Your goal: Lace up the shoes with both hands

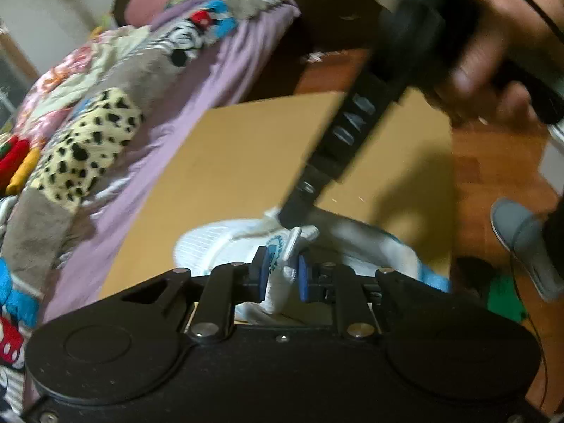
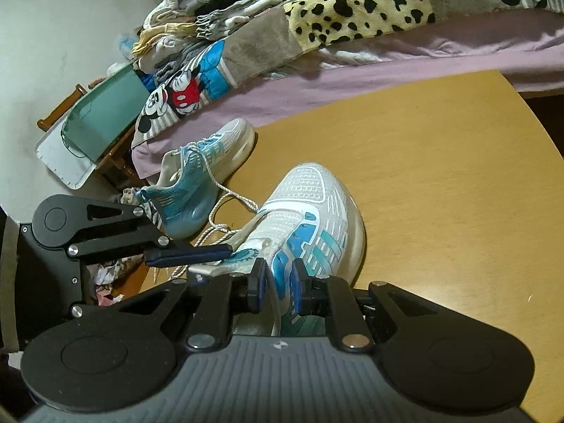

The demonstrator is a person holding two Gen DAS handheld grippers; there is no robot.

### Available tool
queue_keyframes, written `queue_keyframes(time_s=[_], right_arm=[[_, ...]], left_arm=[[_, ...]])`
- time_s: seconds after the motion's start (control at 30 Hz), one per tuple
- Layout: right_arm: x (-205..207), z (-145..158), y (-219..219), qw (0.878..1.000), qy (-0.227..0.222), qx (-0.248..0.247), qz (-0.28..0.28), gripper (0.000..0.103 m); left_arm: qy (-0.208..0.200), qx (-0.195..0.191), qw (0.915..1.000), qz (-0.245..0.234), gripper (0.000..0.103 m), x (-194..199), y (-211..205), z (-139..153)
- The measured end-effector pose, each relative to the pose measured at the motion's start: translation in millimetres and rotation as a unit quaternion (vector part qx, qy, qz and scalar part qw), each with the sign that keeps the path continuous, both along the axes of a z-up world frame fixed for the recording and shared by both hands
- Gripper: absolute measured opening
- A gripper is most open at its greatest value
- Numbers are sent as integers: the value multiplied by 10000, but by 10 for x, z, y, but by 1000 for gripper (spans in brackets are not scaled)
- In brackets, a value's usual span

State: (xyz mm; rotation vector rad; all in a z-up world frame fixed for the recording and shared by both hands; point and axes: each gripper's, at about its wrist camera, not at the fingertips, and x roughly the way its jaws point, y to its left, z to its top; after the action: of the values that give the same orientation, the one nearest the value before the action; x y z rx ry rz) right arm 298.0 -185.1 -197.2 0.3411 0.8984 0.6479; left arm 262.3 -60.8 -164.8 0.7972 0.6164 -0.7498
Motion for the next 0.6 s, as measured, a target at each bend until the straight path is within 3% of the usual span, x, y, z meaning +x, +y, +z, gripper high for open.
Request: queue_keyframes(time_s=[0.1,0.37,0.5,0.6], right_arm=[[-3,-9,-27,10000,48,59,-12,19],[-39,11,-2,10000,2,-12,49,20],[-77,39,63,9991,-190,-337,144,27],[-72,70,51,9993,-259,-276,71,29]], left_arm=[[105,26,9999,-47,15,-24,-6,-43],[421,-434,9982,40,16,-103,111,65],[645,-1023,9921,336,18,-108,278,194],[821,-1654,9788,890,18,-12,491,276]])
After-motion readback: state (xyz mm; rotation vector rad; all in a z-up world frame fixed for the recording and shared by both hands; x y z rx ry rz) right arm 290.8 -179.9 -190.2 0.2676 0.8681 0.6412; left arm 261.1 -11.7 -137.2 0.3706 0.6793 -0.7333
